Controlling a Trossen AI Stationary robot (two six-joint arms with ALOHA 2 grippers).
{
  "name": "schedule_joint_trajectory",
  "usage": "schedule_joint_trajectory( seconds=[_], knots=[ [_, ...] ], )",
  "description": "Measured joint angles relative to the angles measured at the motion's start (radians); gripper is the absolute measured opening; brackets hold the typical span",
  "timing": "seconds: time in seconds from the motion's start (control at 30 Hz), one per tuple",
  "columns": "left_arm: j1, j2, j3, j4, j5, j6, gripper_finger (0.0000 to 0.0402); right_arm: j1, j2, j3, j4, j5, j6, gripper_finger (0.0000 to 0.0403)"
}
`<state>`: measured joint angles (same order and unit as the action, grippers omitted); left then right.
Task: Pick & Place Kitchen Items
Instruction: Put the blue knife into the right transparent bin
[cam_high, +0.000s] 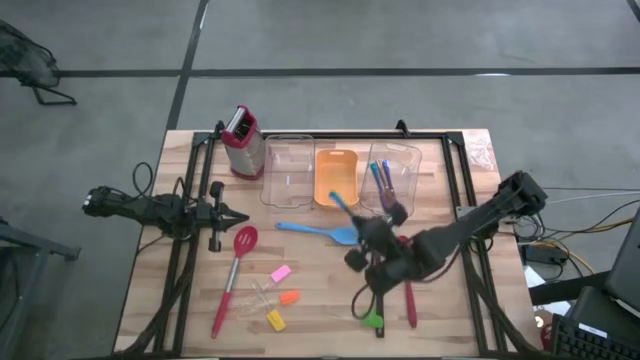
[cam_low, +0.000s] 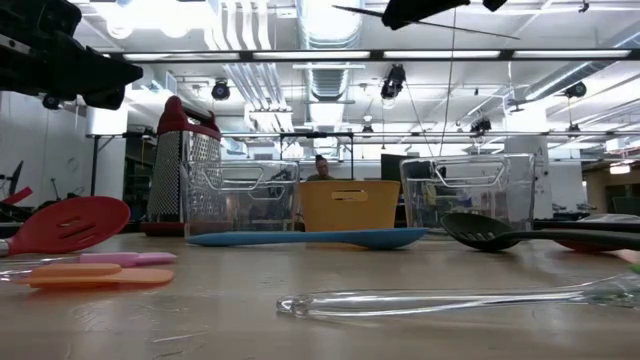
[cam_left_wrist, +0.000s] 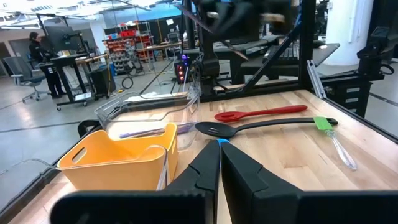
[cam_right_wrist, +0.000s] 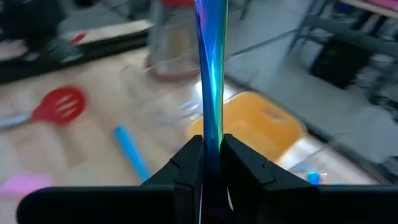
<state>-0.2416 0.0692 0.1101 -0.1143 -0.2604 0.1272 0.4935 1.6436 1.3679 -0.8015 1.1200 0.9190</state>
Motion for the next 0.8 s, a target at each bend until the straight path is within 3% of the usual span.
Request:
schedule_joint_trajectory(
  seconds=[0.3,0.43,0.67,0.8],
  knots=[
    [0.000,0.000,0.000,0.000,0.000,0.000,0.0021,-0.197,-0.085,-0.003,-0.180,0.033,0.084,0.0052],
    [0.000,0.000,0.000,0.000,0.000,0.000,0.0020,-0.309,-0.087,-0.010,-0.269,-0.021,0.151,0.0057],
    [0.000,0.000,0.000,0.000,0.000,0.000,0.0020,-0.420,-0.084,-0.127,-0.273,-0.073,0.190,0.0041],
    [0.000,0.000,0.000,0.000,0.000,0.000,0.0021,-0.457,-0.084,-0.187,-0.272,-0.074,0.246,0.0053]
  ],
)
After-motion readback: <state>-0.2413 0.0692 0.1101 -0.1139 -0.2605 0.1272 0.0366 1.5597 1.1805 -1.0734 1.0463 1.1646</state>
